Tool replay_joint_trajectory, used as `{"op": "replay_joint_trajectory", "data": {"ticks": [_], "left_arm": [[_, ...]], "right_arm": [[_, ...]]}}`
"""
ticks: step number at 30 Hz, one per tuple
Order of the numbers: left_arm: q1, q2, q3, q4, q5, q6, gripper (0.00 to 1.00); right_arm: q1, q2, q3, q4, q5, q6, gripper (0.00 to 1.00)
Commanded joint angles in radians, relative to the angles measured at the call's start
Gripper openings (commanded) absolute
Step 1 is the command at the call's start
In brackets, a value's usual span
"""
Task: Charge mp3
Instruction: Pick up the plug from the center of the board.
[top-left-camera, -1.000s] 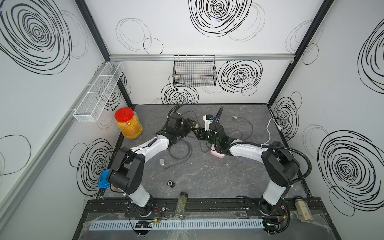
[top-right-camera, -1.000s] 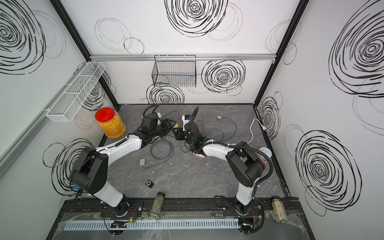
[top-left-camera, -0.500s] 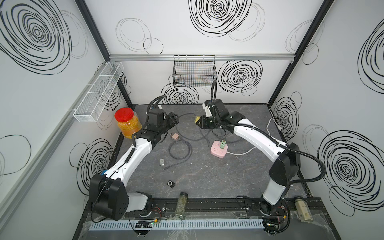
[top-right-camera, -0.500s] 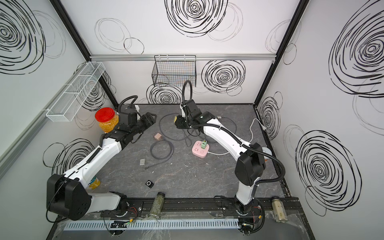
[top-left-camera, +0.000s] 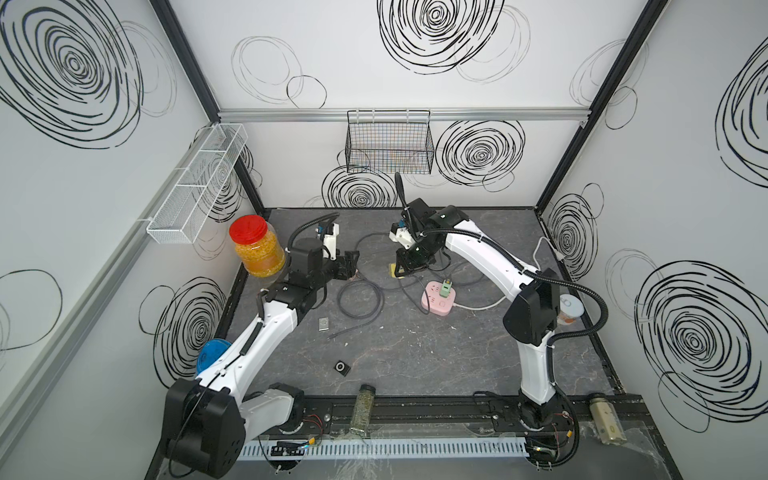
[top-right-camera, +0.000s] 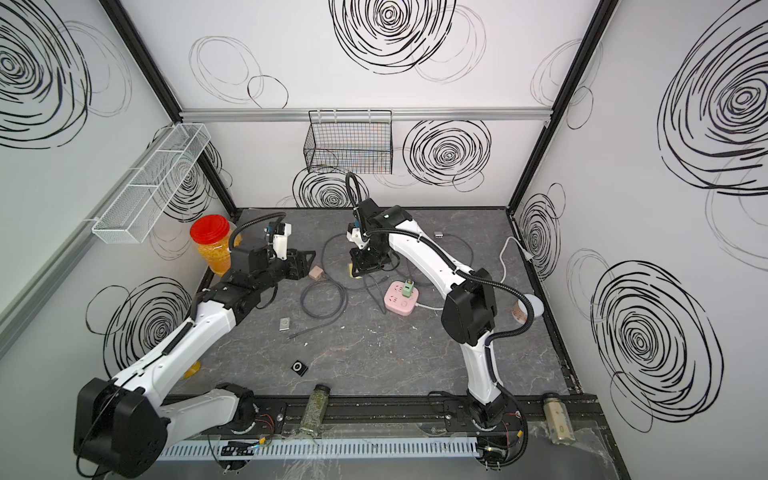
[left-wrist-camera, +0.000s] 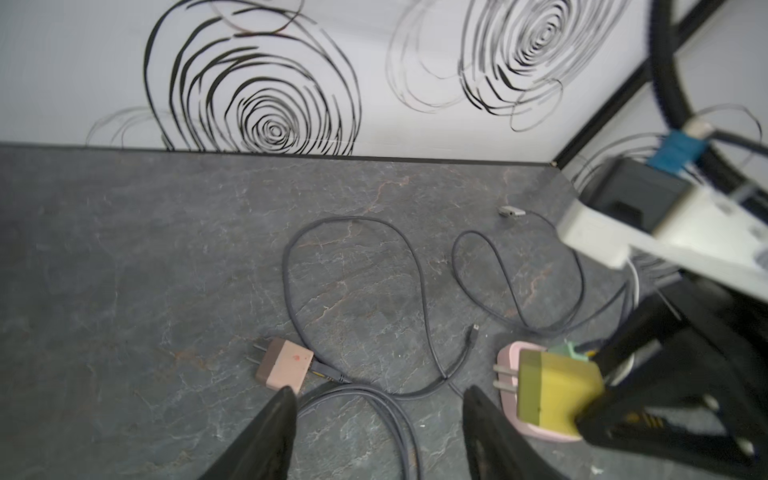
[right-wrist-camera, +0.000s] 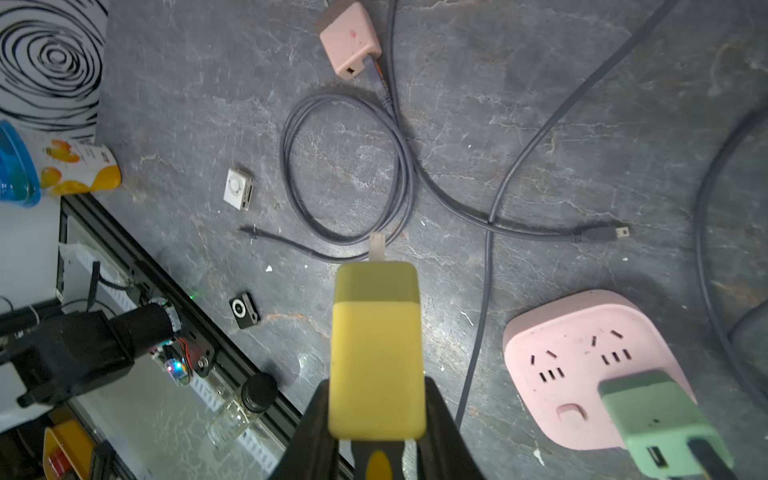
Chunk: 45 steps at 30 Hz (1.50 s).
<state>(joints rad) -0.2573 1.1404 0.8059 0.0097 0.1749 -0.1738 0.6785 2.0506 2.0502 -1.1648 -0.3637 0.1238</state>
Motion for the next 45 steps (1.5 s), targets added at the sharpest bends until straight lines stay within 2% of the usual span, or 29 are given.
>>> {"op": "replay_joint_trajectory", "data": {"ticks": [1, 7, 9, 14, 17, 20, 25, 33, 39, 45], "left_arm": [[-0.017, -0.05, -0.11, 0.249, -0.005, 0.242, 0.67], [-0.093, -0.118, -0.229, 0.399, 0.035, 0.51, 0.65], [-0.154, -0.121, -0.21, 0.368, 0.004, 0.598, 0.65], [-0.284, -0.062, -0.067, 0.151, -0.088, 0.772, 0.65], [-0.322, -0.039, -0.03, 0.098, -0.091, 0.805, 0.66], [-0.328, -0.035, -0.02, 0.084, -0.037, 0.824, 0.66], [-0.351, 0.017, 0.037, -0.03, -0.032, 0.868, 0.66], [-0.382, 0.072, 0.147, -0.185, -0.07, 0.958, 0.67], [-0.4, 0.106, 0.156, -0.192, -0.126, 1.025, 0.68], [-0.411, 0.165, 0.199, -0.284, -0.116, 1.045, 0.68]], "right_arm": [[-0.022, -0.012, 0.056, -0.046, -0.107, -0.162, 0.0], [-0.056, 0.012, 0.075, -0.088, -0.197, -0.284, 0.0], [-0.06, 0.011, 0.058, -0.083, -0.207, -0.293, 0.0], [-0.055, 0.005, 0.052, -0.078, -0.234, -0.298, 0.0], [-0.048, -0.005, 0.052, -0.082, -0.234, -0.305, 0.0], [-0.049, -0.021, 0.05, -0.084, -0.241, -0.315, 0.0], [-0.049, -0.049, 0.037, -0.091, -0.246, -0.328, 0.0], [-0.034, -0.093, -0.03, -0.09, -0.275, -0.368, 0.0], [0.01, -0.118, -0.068, -0.091, -0.258, -0.39, 0.0], [0.011, -0.137, -0.069, -0.087, -0.248, -0.39, 0.0]]}}
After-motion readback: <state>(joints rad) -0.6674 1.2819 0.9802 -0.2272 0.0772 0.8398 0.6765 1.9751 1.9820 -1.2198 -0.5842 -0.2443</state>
